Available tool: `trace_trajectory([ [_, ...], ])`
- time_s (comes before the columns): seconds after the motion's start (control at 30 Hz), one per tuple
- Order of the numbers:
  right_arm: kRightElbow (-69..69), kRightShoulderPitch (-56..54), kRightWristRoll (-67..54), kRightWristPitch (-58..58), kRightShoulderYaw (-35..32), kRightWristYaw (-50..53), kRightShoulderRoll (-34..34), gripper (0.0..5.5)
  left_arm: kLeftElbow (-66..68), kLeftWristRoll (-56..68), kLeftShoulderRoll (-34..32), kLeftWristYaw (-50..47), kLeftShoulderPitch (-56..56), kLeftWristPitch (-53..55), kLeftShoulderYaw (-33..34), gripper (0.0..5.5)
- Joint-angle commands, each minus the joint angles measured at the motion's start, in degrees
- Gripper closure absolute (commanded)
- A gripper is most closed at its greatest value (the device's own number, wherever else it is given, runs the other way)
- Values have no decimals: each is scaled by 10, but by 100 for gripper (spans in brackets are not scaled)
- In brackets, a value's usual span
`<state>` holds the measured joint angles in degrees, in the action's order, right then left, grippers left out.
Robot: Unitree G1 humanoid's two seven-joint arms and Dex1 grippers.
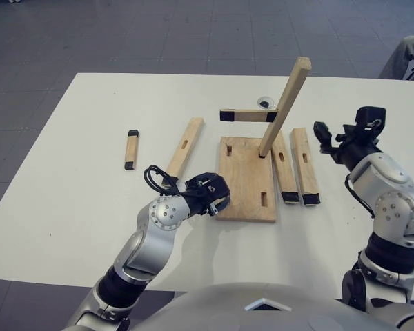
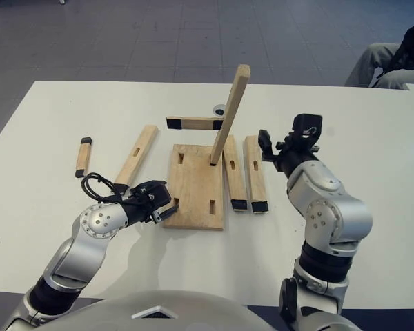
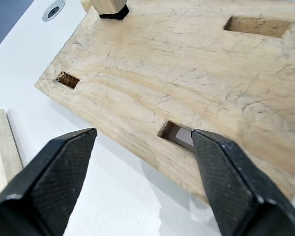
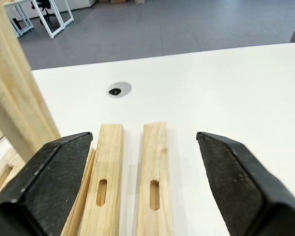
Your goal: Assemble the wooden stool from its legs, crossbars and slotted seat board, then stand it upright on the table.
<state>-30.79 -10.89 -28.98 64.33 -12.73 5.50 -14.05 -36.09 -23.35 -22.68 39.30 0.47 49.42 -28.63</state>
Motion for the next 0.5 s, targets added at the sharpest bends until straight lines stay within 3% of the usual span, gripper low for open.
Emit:
trace_trajectory([
  [0.03,5,33,20,11,22,-6,-3,160,-14,1,2,-21,-4,28,5,191],
  [0.3,63,118,98,-53,73,-43,-38,160,-71,22,-7,-23,-49,90,19,191],
  [0.5,76,118,116,-70,70,-54,-21,160,-76,51,-4,-32,-92,119,29,191],
])
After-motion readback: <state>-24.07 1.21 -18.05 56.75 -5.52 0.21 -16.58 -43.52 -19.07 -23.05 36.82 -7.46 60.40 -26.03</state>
